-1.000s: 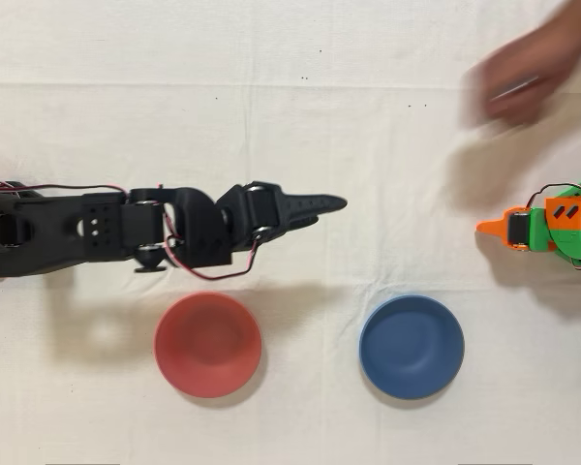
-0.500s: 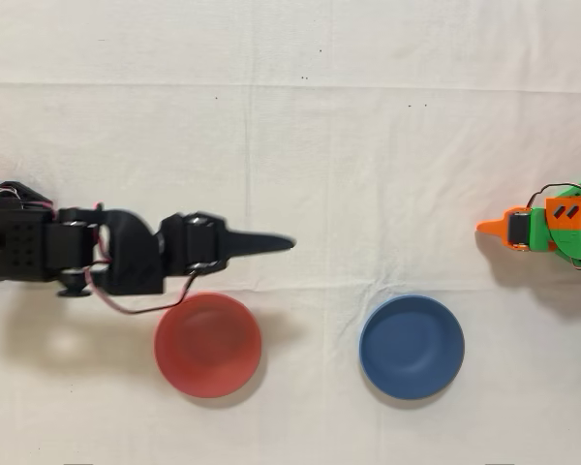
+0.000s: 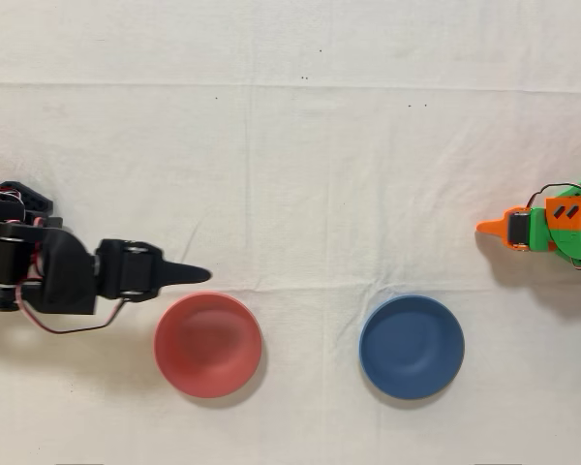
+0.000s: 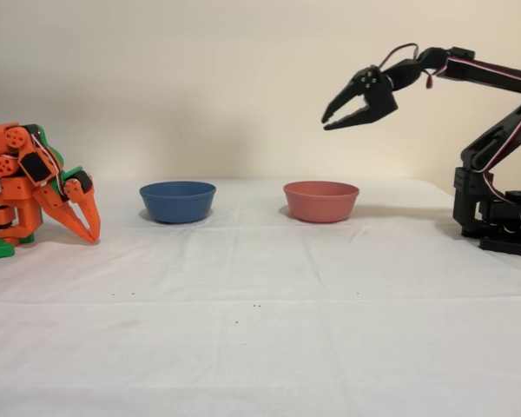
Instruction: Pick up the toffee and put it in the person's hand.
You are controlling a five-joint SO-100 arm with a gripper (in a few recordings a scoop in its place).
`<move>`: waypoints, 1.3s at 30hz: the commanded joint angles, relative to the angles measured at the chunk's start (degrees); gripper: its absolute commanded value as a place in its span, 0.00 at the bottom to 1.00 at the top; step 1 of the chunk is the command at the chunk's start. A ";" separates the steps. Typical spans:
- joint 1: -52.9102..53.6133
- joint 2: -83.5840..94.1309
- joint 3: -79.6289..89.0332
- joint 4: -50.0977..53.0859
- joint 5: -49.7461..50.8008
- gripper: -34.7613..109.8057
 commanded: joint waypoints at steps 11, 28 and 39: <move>0.18 26.81 21.80 4.39 6.94 0.24; -0.53 40.61 39.02 4.04 5.45 0.24; -2.55 46.67 46.14 5.62 5.27 0.24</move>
